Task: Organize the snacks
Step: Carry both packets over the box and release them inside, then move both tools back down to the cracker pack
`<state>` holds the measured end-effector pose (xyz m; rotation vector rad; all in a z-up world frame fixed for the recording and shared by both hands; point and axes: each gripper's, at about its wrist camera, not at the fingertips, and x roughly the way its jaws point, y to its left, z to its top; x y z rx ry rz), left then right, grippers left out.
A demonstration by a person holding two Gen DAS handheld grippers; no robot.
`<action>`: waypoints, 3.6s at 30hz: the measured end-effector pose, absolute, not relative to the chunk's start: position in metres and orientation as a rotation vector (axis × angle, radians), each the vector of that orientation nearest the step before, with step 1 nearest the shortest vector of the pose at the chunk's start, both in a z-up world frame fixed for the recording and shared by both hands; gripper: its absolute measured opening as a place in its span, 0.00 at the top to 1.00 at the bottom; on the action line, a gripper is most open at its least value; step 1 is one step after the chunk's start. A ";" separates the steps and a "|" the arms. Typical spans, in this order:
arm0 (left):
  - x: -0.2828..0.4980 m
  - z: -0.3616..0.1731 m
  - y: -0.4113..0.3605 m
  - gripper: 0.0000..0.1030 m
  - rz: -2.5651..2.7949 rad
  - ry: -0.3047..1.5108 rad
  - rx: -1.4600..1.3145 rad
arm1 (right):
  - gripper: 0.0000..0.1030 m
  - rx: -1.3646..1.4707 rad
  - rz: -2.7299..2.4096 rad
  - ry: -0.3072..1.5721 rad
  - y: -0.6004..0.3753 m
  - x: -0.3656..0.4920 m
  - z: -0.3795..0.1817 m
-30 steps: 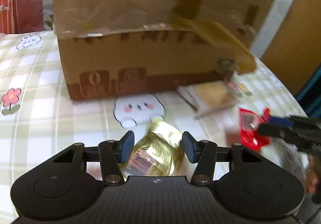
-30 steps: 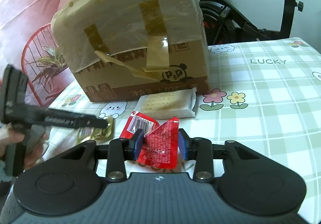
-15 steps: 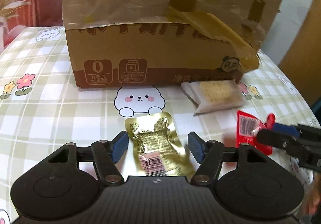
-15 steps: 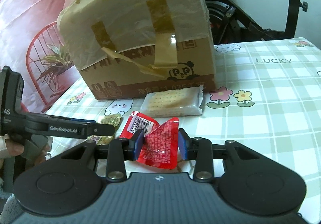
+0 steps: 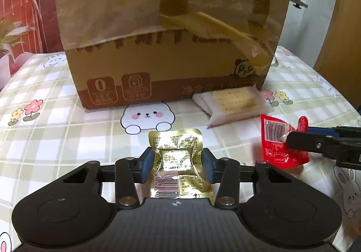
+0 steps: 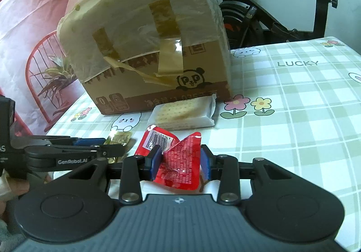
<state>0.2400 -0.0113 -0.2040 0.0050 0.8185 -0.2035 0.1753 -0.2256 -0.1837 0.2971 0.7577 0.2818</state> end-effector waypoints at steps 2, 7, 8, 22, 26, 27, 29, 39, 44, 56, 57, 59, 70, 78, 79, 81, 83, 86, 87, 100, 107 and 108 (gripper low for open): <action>0.238 -0.200 -0.012 0.54 -0.198 0.807 -0.003 | 0.62 0.298 0.286 0.753 -0.226 0.176 -0.183; 0.235 -0.183 -0.015 0.54 -0.189 0.766 0.011 | 0.62 0.270 0.300 0.723 -0.224 0.177 -0.173; 0.234 -0.178 -0.015 0.54 -0.187 0.750 0.012 | 0.62 0.263 0.302 0.711 -0.224 0.177 -0.169; 0.212 -0.085 -0.016 0.54 -0.179 0.521 0.031 | 0.62 0.201 0.310 0.568 -0.229 0.174 -0.103; 0.210 -0.062 -0.017 0.54 -0.174 0.457 0.046 | 0.62 0.177 0.324 0.526 -0.225 0.177 -0.081; 0.209 -0.056 -0.017 0.54 -0.173 0.442 0.048 | 0.62 0.173 0.329 0.516 -0.224 0.178 -0.076; 0.208 -0.043 -0.017 0.54 -0.170 0.412 0.054 | 0.62 0.171 0.336 0.496 -0.224 0.180 -0.065; 0.213 -0.003 -0.012 0.53 -0.147 0.321 0.070 | 0.62 0.106 0.376 0.417 -0.212 0.205 -0.019; 0.232 0.007 0.000 0.53 -0.141 0.305 0.073 | 0.62 0.066 0.391 0.397 -0.204 0.230 -0.004; 0.303 0.007 0.003 0.53 -0.154 0.330 0.080 | 0.62 0.005 0.381 0.413 -0.190 0.316 -0.006; 0.311 0.004 0.002 0.53 -0.155 0.341 0.080 | 0.62 0.008 0.368 0.423 -0.191 0.325 -0.010; 0.324 -0.003 0.001 0.52 -0.158 0.368 0.069 | 0.62 0.019 0.349 0.440 -0.195 0.337 -0.016; 0.329 -0.015 0.010 0.39 -0.174 0.447 0.044 | 0.44 0.067 0.350 0.471 -0.214 0.332 -0.031; 0.268 -0.010 0.025 0.39 -0.193 0.452 0.036 | 0.44 0.075 0.398 0.461 -0.235 0.275 -0.027; 0.261 -0.013 0.026 0.39 -0.200 0.460 0.033 | 0.44 0.072 0.402 0.464 -0.237 0.267 -0.028; 0.250 -0.020 0.027 0.39 -0.209 0.476 0.026 | 0.44 0.069 0.408 0.467 -0.241 0.254 -0.032; 0.243 -0.031 0.026 0.39 -0.209 0.497 0.030 | 0.44 0.057 0.416 0.473 -0.244 0.241 -0.038; 0.239 -0.052 0.022 0.39 -0.222 0.545 0.028 | 0.44 0.054 0.420 0.496 -0.248 0.227 -0.053; 0.241 -0.060 0.021 0.39 -0.227 0.566 0.018 | 0.44 0.057 0.419 0.510 -0.248 0.225 -0.060; 0.302 -0.166 -0.012 0.42 -0.313 0.808 -0.129 | 0.48 0.160 0.348 0.776 -0.252 0.257 -0.168; 0.328 -0.204 -0.017 0.49 -0.327 0.878 -0.207 | 0.51 0.202 0.352 0.843 -0.242 0.277 -0.198; 0.330 -0.207 -0.017 0.49 -0.329 0.881 -0.211 | 0.52 0.210 0.350 0.843 -0.242 0.278 -0.200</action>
